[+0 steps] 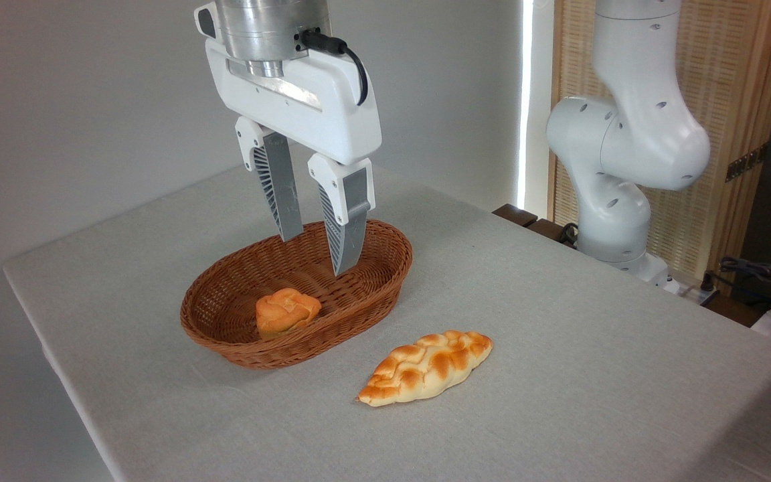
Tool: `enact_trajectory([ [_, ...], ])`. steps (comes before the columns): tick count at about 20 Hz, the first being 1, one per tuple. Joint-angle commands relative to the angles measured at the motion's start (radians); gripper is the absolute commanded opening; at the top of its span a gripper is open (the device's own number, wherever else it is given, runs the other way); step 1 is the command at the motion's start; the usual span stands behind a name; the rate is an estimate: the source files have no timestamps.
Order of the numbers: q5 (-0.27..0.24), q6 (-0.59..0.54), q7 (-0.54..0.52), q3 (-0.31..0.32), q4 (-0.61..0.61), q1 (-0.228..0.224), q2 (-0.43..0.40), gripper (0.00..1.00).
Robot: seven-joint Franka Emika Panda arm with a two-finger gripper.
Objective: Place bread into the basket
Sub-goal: 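Move the open gripper over the golden braided bread beside the basket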
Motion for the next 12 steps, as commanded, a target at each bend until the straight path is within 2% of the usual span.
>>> enact_trajectory([
  [1, -0.041, -0.015, 0.042, 0.030, -0.011, 0.006, -0.016, 1.00],
  [9, -0.042, -0.006, 0.044, 0.040, -0.023, 0.006, -0.025, 1.00],
  [10, -0.040, 0.013, 0.047, 0.040, -0.060, 0.006, -0.051, 1.00],
  [12, -0.040, 0.123, 0.056, 0.044, -0.199, 0.006, -0.140, 1.00],
])
